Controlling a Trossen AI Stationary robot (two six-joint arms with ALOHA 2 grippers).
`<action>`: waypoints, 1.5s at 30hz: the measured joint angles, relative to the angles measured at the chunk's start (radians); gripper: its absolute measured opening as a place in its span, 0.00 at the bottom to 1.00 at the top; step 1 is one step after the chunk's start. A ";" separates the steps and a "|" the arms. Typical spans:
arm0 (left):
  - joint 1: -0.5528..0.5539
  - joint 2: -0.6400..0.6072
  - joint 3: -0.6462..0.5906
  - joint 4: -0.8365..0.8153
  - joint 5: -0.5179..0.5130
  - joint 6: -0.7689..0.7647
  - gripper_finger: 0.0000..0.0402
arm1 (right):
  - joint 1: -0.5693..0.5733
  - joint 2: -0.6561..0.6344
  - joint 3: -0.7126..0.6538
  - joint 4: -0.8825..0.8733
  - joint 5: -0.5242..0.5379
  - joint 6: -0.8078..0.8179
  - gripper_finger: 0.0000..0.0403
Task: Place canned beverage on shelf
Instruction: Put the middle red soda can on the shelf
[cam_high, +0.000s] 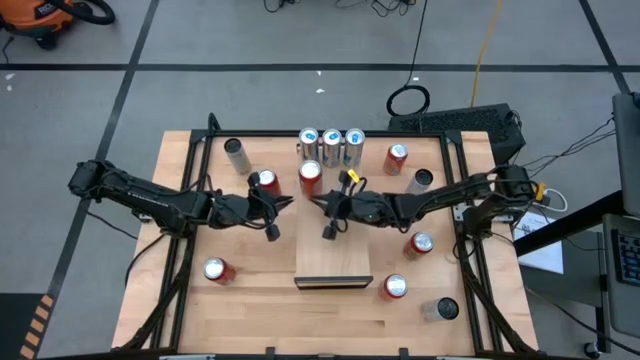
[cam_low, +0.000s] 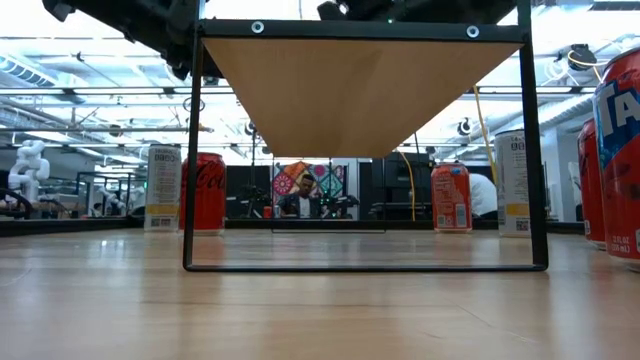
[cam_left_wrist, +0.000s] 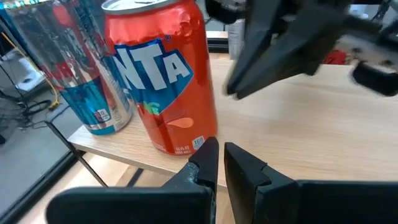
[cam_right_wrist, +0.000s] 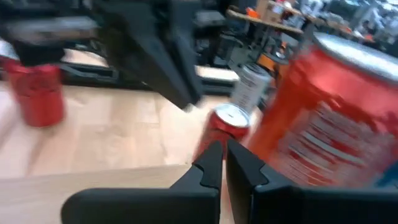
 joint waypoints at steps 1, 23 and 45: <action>0.000 0.000 0.000 0.001 0.012 -0.008 0.07 | 0.011 -0.008 0.000 0.000 0.000 -0.008 0.00; -0.134 0.000 0.000 -0.001 0.025 -0.144 0.07 | 0.095 -0.312 0.000 -0.502 0.007 0.122 0.00; -0.136 0.000 0.000 0.006 0.011 -0.141 0.07 | -0.090 -0.109 0.000 -0.260 -0.092 0.026 0.00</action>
